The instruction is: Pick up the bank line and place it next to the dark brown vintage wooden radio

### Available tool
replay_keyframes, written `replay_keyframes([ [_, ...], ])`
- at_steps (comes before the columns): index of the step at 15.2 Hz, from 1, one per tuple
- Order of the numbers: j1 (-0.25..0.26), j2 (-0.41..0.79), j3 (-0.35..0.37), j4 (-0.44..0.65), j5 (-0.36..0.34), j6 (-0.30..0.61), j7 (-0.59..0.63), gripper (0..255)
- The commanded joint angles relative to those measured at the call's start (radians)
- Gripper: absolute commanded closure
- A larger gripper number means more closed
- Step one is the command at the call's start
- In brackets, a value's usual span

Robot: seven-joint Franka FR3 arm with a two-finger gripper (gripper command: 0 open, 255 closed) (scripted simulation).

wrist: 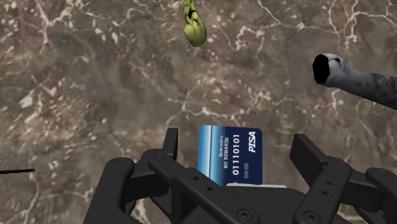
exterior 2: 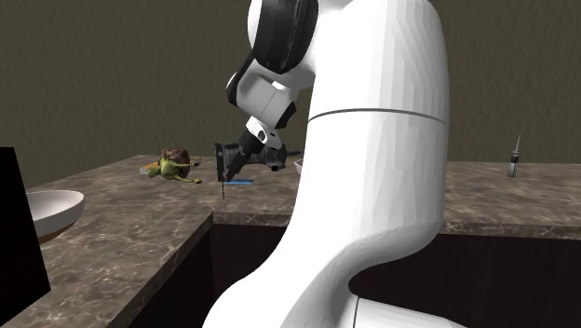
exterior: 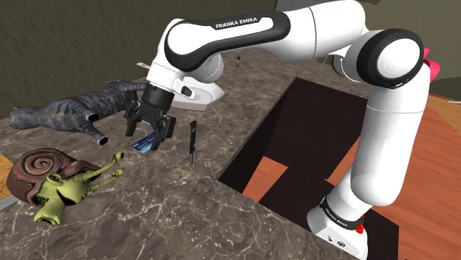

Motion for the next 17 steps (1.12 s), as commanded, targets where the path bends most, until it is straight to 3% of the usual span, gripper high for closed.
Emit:
replay_keyframes([
  [1, 0.003, 0.001, 0.001, -0.005, 0.0, 0.008, 0.0, 0],
  [6, 0.003, 0.001, 0.001, -0.005, 0.0, 0.007, 0.0, 0],
  [7, 0.003, 0.001, 0.001, -0.005, 0.0, 0.007, 0.0, 255],
  [17, 0.002, -0.003, 0.001, 0.003, 0.0, -0.003, 0.005, 255],
])
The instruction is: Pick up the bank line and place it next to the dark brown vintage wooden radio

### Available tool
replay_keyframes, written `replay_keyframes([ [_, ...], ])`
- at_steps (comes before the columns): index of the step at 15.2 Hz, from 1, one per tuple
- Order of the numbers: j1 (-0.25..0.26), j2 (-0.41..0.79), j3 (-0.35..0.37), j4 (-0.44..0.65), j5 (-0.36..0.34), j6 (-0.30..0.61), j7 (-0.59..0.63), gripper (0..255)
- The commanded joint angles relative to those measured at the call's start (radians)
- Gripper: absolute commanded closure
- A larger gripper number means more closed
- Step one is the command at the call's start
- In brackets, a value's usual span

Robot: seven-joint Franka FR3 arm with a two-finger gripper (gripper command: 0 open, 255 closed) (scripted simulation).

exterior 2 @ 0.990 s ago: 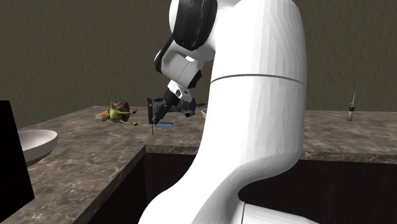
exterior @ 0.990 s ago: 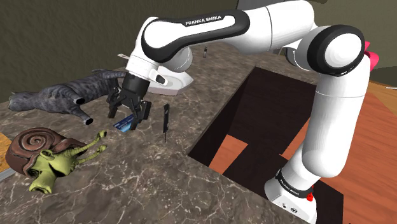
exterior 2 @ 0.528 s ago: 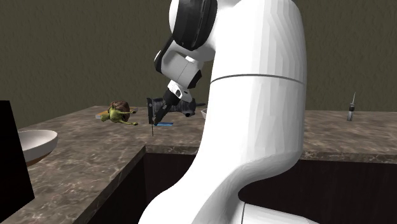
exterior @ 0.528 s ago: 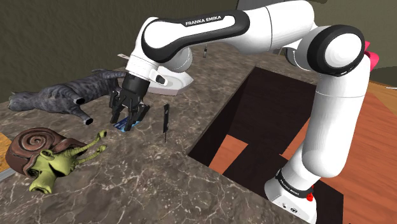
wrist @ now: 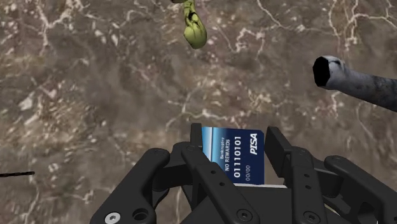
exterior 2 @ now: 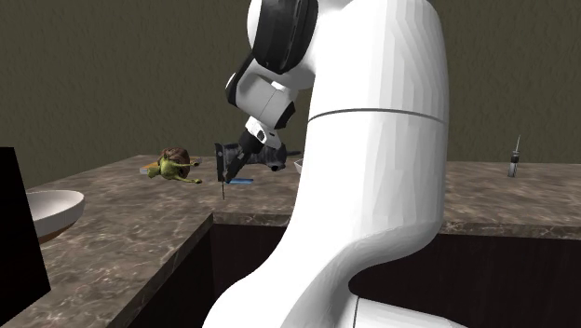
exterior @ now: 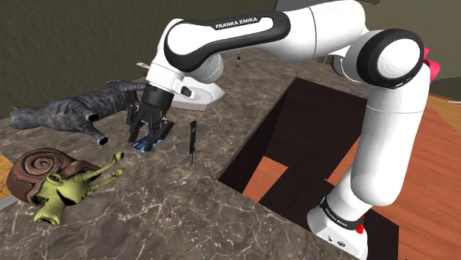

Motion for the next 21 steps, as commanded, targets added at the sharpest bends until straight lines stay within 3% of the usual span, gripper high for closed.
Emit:
replay_keyframes([
  [1, -0.002, -0.008, 0.001, 0.01, 0.0, -0.016, 0.007, 255],
  [21, -0.002, -0.048, 0.004, 0.22, -0.026, -0.237, 0.118, 255],
])
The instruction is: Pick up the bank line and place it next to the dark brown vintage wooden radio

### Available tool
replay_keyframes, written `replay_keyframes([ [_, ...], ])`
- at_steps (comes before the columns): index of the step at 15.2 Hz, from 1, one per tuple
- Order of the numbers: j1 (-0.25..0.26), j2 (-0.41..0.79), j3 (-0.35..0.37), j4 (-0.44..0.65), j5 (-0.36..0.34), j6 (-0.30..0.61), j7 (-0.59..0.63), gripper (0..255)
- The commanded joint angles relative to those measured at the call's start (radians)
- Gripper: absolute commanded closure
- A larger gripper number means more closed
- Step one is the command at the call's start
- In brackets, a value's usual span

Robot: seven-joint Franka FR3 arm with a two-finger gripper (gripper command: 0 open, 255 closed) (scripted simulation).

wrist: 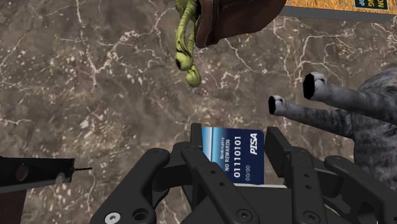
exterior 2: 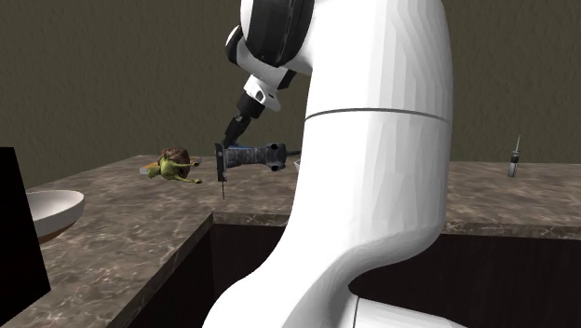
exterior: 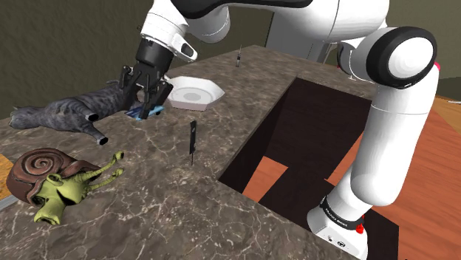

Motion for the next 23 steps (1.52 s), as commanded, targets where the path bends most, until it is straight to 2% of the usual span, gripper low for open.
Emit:
replay_keyframes([
  [1, 0.002, 0.002, 0.0, 0.03, -0.005, -0.025, 0.013, 255],
  [13, 0.025, 0.034, 0.001, 0.226, -0.043, -0.171, 0.097, 255],
  [23, 0.074, 0.107, 0.001, 0.461, -0.097, -0.316, 0.183, 255],
])
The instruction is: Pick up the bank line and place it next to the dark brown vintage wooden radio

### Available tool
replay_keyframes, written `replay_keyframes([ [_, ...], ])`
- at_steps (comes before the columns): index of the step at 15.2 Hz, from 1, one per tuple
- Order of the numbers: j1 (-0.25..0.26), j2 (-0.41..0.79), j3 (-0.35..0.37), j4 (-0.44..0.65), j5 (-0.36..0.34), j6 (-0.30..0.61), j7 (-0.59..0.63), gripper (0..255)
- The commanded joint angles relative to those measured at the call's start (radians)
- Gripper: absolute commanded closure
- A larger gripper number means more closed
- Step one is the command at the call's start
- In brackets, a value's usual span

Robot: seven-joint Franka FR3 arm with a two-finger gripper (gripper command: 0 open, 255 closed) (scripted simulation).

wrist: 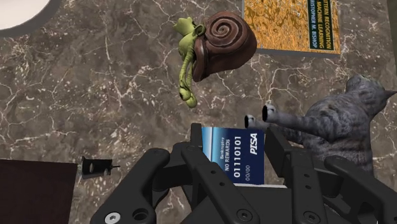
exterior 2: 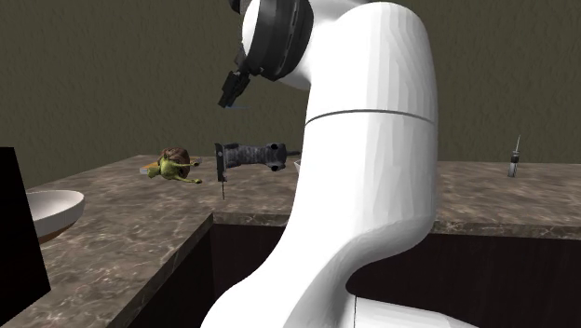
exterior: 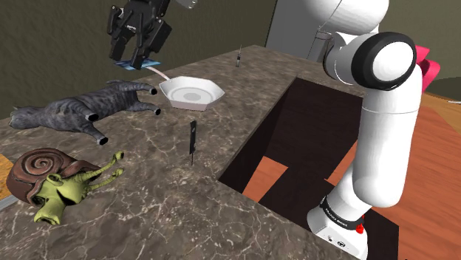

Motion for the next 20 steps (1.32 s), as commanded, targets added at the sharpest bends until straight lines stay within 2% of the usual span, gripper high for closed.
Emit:
replay_keyframes([
  [1, 0.013, 0.019, 0.0, 0.054, -0.012, -0.033, 0.017, 255],
  [6, 0.069, 0.095, -0.003, 0.243, -0.059, -0.133, 0.072, 255],
  [9, 0.043, -0.024, 0.017, 0.056, -0.008, -0.044, 0.081, 255],
  [12, 0.042, -0.111, 0.035, -0.069, 0.029, 0.02, 0.1, 255],
  [20, 0.09, -0.266, 0.088, -0.268, 0.084, 0.145, 0.188, 255],
])
